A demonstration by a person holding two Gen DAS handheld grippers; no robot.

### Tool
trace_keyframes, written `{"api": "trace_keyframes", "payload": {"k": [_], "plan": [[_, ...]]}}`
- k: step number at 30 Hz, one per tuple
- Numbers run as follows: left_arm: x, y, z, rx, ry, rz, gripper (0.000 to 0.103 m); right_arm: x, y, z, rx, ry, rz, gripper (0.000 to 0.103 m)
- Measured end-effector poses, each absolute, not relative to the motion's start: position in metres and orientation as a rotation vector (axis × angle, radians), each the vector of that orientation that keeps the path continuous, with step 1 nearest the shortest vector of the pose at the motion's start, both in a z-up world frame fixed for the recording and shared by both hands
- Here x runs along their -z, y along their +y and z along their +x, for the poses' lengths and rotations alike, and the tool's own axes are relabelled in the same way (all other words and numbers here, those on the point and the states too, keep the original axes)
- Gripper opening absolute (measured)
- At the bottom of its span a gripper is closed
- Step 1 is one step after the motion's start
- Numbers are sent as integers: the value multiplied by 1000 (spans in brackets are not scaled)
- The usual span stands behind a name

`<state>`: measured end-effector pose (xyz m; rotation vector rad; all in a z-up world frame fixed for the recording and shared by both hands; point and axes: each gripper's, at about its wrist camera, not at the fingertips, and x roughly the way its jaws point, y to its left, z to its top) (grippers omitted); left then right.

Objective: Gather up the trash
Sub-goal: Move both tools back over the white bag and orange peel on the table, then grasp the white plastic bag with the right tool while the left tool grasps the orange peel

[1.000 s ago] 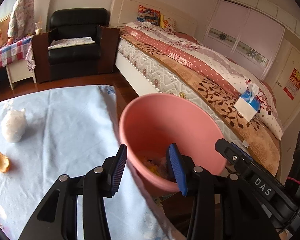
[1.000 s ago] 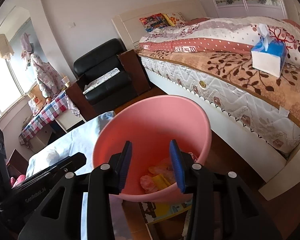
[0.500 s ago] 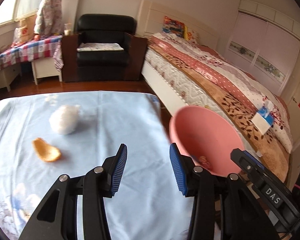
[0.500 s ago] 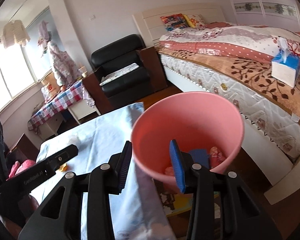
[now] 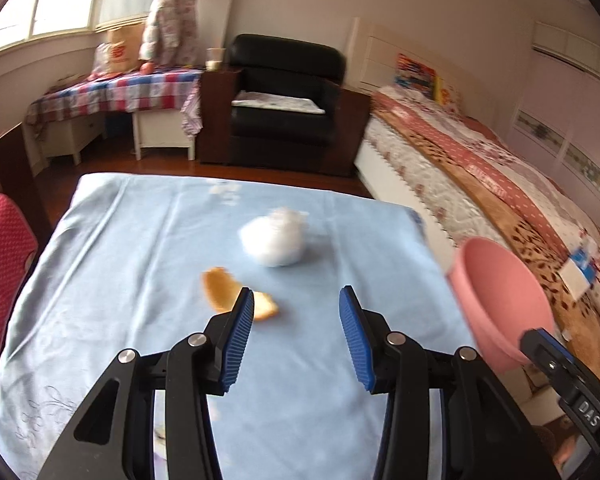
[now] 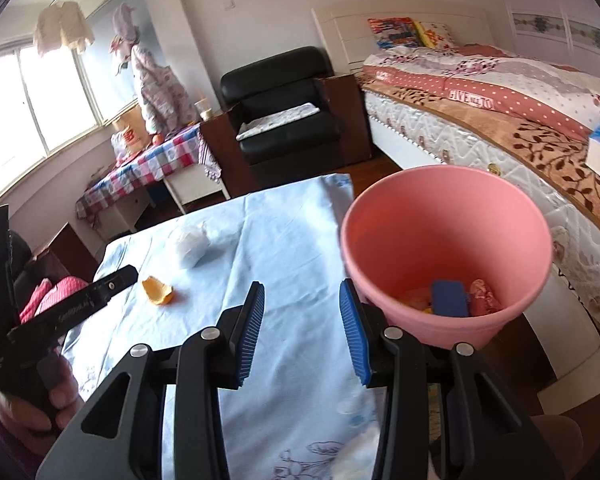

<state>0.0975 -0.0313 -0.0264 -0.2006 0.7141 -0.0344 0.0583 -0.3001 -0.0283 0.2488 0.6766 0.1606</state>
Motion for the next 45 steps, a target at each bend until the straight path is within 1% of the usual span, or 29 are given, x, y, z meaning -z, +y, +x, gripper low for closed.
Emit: {"api": "trace_keyframes", "payload": {"k": [4,9,21,22,25,27,32,45], "plan": [[36,6,105,0,729,-240,49,29,-285,64,-182,701,241,40],[53,38,120,-2,776,-265,49,31,-270,81,-209,728,230,40],[85,34,161,24,839,-264,47,29,-217,120,-288,758,179,40],[88,35,163,26,847,-263,45,29,-213,123,-295,762,176,40],[96,37,168,28,862,-272,28,31,-202,133,-316,776,183,40],[100,38,169,31,866,-279,10,33,-195,139,-330,786,188,40],[100,42,169,47,858,-309,4,35,-175,155,-367,798,182,40],[82,74,139,-19,814,-342,3,53,-132,199,-382,854,230,40]]}}
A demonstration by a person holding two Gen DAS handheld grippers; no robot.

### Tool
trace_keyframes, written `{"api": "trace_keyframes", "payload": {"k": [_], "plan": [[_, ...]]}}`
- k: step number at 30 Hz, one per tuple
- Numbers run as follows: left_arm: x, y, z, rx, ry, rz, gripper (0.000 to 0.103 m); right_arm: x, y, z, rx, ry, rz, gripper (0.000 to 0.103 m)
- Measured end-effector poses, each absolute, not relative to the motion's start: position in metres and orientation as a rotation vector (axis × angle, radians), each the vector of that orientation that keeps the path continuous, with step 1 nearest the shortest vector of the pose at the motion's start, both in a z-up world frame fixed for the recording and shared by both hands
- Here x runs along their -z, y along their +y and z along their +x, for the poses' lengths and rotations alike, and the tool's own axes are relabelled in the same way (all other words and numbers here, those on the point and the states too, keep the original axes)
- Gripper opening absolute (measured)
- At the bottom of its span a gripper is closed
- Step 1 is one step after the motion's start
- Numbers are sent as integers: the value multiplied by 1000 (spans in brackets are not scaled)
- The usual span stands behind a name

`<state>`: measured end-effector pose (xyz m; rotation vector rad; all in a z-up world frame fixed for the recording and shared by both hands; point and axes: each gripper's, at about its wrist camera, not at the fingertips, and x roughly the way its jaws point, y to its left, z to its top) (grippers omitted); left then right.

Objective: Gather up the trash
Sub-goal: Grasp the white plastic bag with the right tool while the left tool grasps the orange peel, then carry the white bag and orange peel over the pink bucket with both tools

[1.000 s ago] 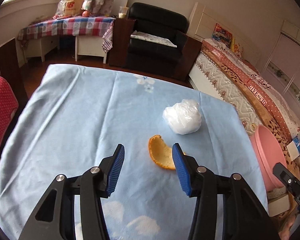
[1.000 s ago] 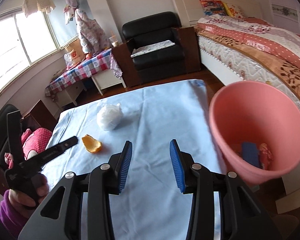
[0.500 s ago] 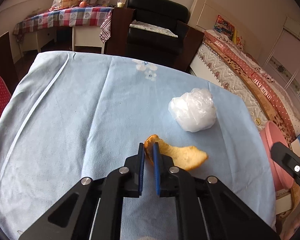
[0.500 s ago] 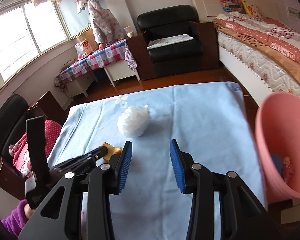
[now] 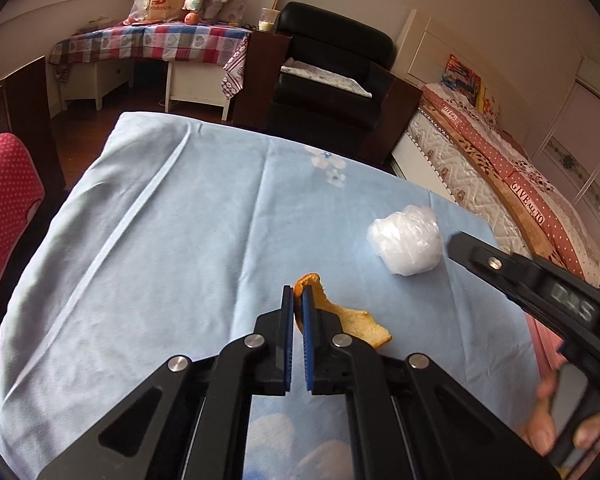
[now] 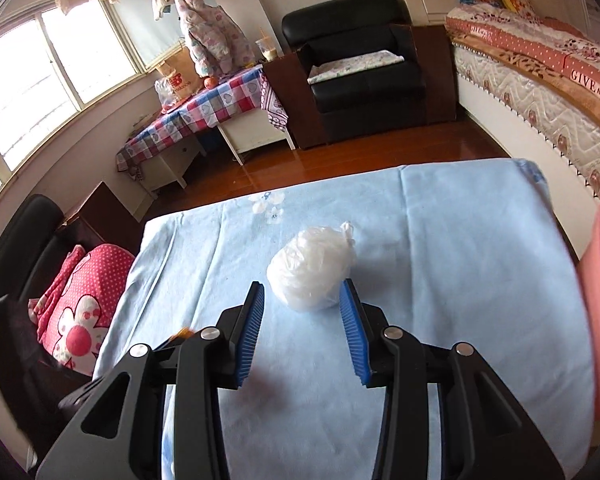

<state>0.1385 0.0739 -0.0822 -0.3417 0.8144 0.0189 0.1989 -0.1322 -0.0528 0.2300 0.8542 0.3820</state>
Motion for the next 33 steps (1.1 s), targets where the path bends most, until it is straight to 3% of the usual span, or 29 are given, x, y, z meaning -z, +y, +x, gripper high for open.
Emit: {"api": "trace_keyframes", "payload": {"k": [4,11,12,14,17,33], "plan": [[83,82,133,-31,821,-358,3,63,-122,214,-349,867,214,47],[81,83,127,-31,814,-360,3,79,-117,228,-332,908,215,48],[80,82,126,-32,812,-359,3,80,-118,228,-334,912,219,47],[79,82,125,-32,811,-358,3,82,-122,226,-338,912,221,30],[77,81,123,-34,809,-358,3,81,-128,221,-339,917,229,24],[39,48,93,-36,739,-316,3,35,-176,134,-330,808,199,23]]}}
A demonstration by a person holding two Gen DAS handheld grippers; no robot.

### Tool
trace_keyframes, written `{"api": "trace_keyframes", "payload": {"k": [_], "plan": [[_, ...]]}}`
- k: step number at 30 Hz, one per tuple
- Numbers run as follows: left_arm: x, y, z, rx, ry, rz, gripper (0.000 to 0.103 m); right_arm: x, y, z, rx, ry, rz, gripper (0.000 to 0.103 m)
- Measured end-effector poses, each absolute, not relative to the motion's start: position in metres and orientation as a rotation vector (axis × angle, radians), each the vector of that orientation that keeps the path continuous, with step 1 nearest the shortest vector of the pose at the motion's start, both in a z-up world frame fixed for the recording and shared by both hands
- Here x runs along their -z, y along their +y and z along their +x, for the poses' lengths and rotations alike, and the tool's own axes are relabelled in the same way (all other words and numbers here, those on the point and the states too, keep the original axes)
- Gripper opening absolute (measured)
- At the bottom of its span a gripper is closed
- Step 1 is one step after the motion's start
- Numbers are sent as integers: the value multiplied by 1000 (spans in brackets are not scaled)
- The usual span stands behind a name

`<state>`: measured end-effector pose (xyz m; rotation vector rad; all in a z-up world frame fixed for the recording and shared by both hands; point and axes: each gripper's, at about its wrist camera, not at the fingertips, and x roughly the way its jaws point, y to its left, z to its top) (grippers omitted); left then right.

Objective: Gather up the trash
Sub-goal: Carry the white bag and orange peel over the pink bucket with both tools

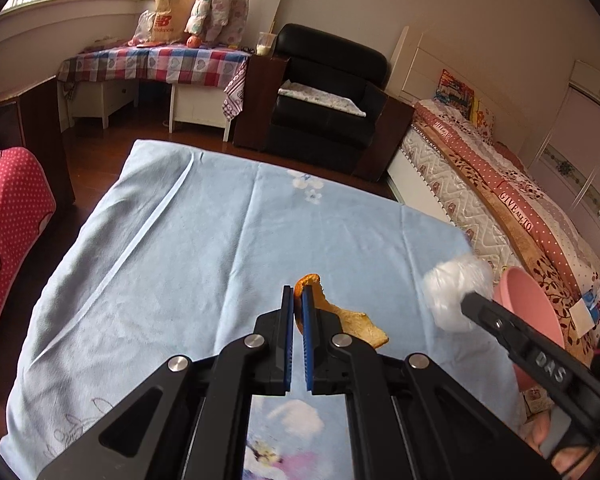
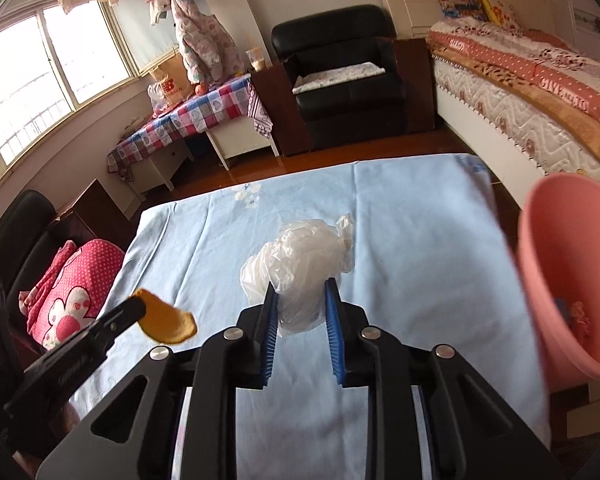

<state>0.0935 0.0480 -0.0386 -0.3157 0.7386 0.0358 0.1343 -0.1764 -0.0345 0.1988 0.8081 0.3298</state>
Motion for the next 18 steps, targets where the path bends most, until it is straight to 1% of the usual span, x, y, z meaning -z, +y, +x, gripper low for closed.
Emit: {"api": "trace_keyframes", "payload": {"k": [7,18], "plan": [[22,23,79,-30,710,-277,3,21,-201,99,-314,761,193,23],[0,-25,68,14,681,-210,3,5,-239,72,-245,681,206,23]]}}
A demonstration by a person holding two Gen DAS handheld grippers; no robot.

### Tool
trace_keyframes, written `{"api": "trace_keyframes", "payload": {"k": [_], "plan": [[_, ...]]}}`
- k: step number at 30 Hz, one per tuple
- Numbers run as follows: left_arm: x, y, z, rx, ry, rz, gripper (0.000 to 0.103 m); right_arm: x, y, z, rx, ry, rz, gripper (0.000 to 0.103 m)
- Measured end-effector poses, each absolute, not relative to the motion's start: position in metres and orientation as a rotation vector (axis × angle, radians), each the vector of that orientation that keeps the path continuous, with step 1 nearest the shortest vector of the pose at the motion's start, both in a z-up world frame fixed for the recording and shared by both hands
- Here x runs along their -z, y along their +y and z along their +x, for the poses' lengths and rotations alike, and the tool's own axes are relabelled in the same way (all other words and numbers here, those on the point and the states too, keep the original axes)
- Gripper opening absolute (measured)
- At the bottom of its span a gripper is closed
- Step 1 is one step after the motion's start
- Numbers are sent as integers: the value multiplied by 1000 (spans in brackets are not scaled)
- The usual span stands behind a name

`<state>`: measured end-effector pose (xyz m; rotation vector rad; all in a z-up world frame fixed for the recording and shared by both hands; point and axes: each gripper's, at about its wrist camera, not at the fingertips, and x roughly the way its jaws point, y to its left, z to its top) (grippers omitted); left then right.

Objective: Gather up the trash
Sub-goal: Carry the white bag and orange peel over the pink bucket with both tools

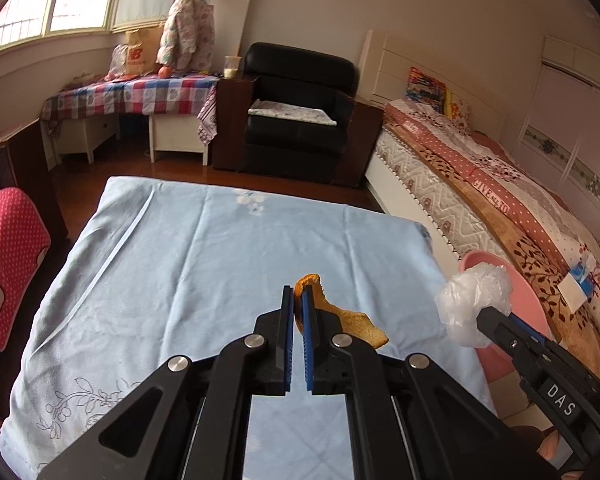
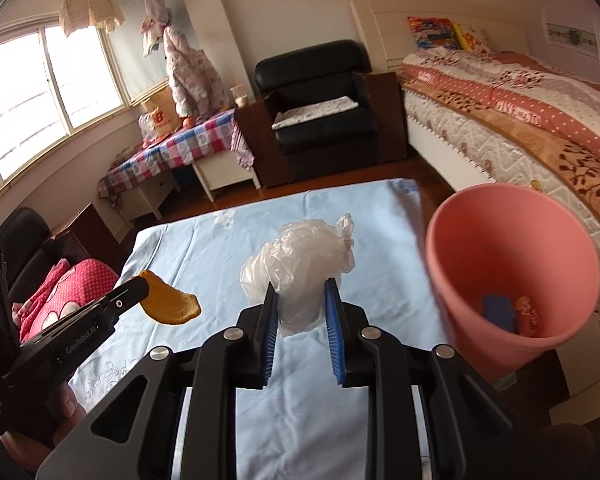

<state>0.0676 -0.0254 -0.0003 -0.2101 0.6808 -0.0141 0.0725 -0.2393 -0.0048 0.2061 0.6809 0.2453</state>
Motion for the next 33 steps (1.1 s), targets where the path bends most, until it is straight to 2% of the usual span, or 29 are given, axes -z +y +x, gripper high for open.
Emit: {"api": "trace_keyframes", "payload": {"k": [18,33], "plan": [[-29,-127,78,130,625,-82,3,-3,-322,53,-88,611,270,23],[-31,-195,96,214,607,-18,3,4,-380,49,28,592,312,23]]}}
